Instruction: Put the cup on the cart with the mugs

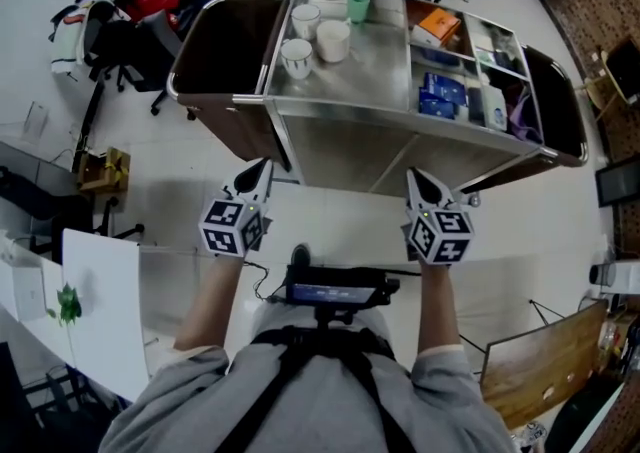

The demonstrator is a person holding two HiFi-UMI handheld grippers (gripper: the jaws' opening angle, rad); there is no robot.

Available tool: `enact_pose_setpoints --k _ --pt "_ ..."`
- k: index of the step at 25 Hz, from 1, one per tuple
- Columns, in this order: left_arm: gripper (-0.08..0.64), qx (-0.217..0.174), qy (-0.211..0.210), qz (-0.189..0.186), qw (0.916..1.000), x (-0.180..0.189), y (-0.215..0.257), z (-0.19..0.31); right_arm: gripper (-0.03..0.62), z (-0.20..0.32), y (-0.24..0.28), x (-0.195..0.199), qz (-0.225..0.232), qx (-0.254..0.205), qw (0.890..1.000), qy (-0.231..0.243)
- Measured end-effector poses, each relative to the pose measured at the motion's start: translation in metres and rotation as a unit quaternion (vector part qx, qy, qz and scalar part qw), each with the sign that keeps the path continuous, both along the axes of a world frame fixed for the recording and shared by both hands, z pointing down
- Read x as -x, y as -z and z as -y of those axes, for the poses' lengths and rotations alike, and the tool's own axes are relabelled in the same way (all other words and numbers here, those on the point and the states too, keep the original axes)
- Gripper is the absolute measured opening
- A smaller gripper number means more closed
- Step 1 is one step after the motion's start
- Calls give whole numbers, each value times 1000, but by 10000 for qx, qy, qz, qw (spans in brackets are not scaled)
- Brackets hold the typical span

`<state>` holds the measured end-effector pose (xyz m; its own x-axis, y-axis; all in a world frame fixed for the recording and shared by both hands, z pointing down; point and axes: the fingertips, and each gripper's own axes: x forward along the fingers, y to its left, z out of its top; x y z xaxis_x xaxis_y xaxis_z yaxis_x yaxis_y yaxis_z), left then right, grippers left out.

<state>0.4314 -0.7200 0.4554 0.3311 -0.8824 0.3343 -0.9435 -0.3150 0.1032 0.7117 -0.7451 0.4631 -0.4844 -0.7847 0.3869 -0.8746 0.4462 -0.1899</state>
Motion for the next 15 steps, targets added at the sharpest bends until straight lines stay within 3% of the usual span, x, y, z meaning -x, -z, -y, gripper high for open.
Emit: enact_pose_setpoints --k 15 --pt "0 74 316 -79 9994 -4 -8 -33 6 -20 -14 -11 71 76 9998 156"
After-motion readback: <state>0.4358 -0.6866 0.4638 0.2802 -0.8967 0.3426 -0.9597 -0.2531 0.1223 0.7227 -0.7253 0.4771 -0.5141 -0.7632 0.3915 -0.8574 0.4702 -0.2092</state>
